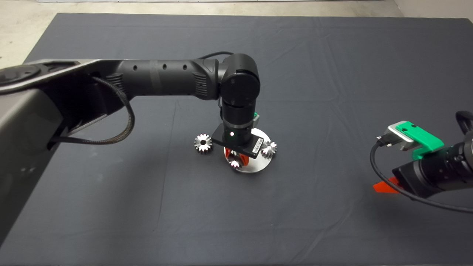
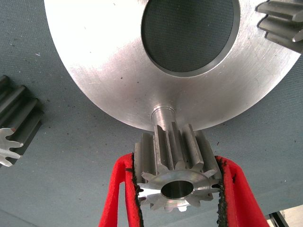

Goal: Remove an incorrectly installed larger gear and replace it with the correct smaller gear

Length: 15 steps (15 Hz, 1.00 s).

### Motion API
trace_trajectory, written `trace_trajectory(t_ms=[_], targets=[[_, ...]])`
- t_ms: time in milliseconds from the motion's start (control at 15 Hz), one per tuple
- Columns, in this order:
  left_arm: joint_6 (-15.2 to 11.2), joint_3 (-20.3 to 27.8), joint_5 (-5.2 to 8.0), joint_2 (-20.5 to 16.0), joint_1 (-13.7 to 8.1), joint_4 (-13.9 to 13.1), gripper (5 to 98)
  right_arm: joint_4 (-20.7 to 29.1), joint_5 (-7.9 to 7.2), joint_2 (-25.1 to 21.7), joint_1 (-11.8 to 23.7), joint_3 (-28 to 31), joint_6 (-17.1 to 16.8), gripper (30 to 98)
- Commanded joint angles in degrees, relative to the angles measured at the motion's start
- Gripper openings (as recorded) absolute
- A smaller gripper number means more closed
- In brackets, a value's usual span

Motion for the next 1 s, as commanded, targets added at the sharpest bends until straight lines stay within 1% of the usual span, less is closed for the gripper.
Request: trace_trajectory(t_ms=[0, 333, 400, 467, 533, 600, 667, 733, 800, 933], targets=[[0.86, -1.66, 2.29, -0.13, 2.84, 3.35, 22.5, 0.10, -4.06, 0.04, 0.78, 0.30, 0.33, 63.6], [0.86, -0.87, 2.38, 0.05, 2.58, 3.09, 22.5, 0.10, -4.06, 0.04, 0.78, 0.30, 0.33, 63.6], [0.78, -0.60, 2.38, 0.14, 2.40, 2.23, 22.5, 0.10, -4.06, 0.04, 0.78, 0.38, 0.33, 63.6], [0.78, -0.69, 2.56, 0.21, 1.40, 0.42, 22.5, 0.10, -4.06, 0.04, 0.78, 0.38, 0.33, 63.6], [0.78, -0.39, 2.56, 0.23, -0.48, -0.77, 22.5, 0.10, -4.06, 0.04, 0.78, 0.38, 0.33, 63.6], [0.78, -0.34, 3.00, 0.31, -1.82, -1.67, 22.4, 0.10, -4.06, 0.13, 0.78, 0.30, 0.33, 63.6], [0.78, -0.28, 3.59, 0.31, -3.17, -3.28, 22.4, 0.10, -4.06, 0.19, 0.78, 0.23, 0.33, 63.6], [0.78, 0.49, 3.61, 0.31, -4.45, -4.25, 22.4, 0.10, -4.06, 0.22, 0.78, 0.08, 0.33, 63.6], [0.78, 1.06, 3.61, 0.31, -5.23, -4.82, 22.4, 0.10, -4.05, 0.31, 0.78, -0.05, 0.33, 63.6], [0.78, 1.64, 3.44, 0.23, -5.42, -6.14, 22.4, 0.10, -4.06, 1.14, 0.78, -0.23, 0.33, 63.6]])
